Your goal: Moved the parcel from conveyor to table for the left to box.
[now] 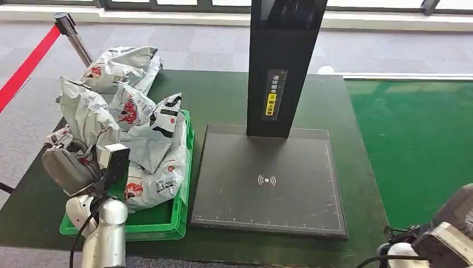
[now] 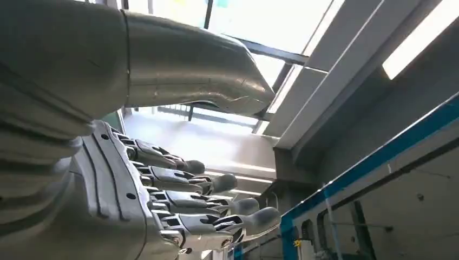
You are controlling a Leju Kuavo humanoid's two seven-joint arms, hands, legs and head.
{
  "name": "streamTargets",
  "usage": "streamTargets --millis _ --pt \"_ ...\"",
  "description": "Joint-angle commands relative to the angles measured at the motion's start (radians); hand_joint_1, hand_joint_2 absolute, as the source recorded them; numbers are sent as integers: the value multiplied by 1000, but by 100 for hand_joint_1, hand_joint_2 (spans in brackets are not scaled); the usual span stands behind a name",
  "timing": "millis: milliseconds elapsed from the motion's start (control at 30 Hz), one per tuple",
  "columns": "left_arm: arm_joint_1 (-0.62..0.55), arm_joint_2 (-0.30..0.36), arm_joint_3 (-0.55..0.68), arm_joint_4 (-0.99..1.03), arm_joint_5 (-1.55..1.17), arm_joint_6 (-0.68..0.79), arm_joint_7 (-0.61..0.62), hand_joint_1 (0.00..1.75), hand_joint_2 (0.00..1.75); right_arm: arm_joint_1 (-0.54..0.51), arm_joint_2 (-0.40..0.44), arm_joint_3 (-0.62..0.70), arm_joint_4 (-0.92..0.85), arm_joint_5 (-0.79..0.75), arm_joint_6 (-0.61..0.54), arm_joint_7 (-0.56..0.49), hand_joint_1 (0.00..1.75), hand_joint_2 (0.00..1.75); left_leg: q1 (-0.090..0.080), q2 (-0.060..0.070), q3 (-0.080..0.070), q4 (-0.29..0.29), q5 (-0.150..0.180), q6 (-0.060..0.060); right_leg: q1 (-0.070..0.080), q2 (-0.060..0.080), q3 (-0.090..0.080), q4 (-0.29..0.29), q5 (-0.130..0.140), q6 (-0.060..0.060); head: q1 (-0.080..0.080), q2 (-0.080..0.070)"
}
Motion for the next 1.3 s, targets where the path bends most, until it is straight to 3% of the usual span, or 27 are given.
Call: streamTargets --millis 33,67,100,233,267,1000,1300 --pt "-2 -26 19 18 9 -1 -9 175 175 -8 7 -49 11 -6 -4 1 0 175 0 0 1 0 0 0 1 -2 1 -1 0 -1 0 0" --pt "-4 -26 26 1 2 -1 -14 44 175 -8 3 -45 15 -8 -4 1 0 175 0 0 1 -1 0 0 1 -2 2 -1 0 -1 0 0" --pt "-2 -26 12 3 14 -1 -26 0 175 -11 1 -47 17 -9 -4 1 0 175 1 0 1 0 0 0 1 -2 1 -1 0 -1 0 0" --pt "-7 -26 11 -14 15 -1 -39 0 175 -27 -7 -40 25 -14 -4 1 0 175 0 0 1 0 0 0 1 -2 1 -1 0 -1 0 0" --pt "-6 -26 14 -15 21 -1 -45 0 0 -31 -6 -41 25 -9 -4 1 0 175 1 0 1 0 0 0 1 -2 2 -1 0 -1 0 0" --pt "-7 -26 76 -74 174 -1 -162 0 0 -48 0 -38 37 -15 -4 1 0 175 1 2 1 0 0 0 1 -1 2 -1 0 -1 0 0" --pt "2 -26 60 -86 147 -1 -128 0 0 -33 -21 -35 35 -63 -4 11 0 175 0 1 1 0 0 0 1 -1 1 -1 0 -1 0 0"
